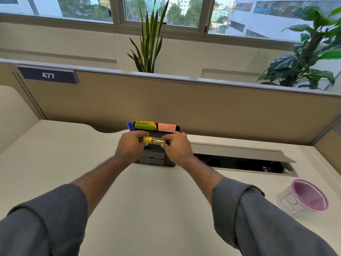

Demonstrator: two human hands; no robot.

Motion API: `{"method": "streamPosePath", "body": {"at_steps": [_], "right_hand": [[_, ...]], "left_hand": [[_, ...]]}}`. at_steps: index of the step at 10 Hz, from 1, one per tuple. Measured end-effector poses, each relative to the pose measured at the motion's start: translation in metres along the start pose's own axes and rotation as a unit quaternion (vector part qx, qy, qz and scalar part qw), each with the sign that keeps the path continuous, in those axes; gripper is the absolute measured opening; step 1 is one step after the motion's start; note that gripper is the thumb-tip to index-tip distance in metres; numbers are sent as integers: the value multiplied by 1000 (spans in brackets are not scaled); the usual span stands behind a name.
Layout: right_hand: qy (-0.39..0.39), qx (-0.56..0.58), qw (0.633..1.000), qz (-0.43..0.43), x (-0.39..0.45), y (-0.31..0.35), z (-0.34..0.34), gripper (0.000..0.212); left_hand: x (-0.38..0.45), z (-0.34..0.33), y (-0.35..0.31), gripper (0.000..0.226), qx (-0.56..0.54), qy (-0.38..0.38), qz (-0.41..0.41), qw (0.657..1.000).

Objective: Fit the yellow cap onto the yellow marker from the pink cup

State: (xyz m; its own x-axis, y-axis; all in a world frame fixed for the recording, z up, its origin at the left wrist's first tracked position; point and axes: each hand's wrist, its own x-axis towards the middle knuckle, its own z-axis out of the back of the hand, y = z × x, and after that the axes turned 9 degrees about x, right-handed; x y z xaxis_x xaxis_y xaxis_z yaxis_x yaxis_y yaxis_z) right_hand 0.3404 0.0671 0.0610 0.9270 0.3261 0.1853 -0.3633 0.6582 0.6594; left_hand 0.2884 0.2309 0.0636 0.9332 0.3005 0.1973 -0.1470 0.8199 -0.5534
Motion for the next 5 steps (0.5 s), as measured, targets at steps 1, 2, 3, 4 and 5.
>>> {"method": "streamPosePath", "body": {"at_steps": [1, 2, 3, 4, 5], "right_hand": [[8, -70, 997, 13, 1, -4, -10, 24], [10, -89, 996, 20, -2, -9, -17, 25], [27, -90, 995, 26, -5, -10, -18, 27], [51, -105, 992, 41, -10, -7, -12, 38], [63, -112, 991, 43, -14, -5, -7, 50]], "left_hand": [[5, -6, 9, 32, 15, 26, -7, 1000], [7, -10, 17, 32, 34, 45, -19, 998], [5, -8, 21, 35, 53, 66, -28, 996], [-4, -5, 18, 55, 92, 99, -40, 990], [-11, -4, 15, 69, 101, 99, -39, 989]]}}
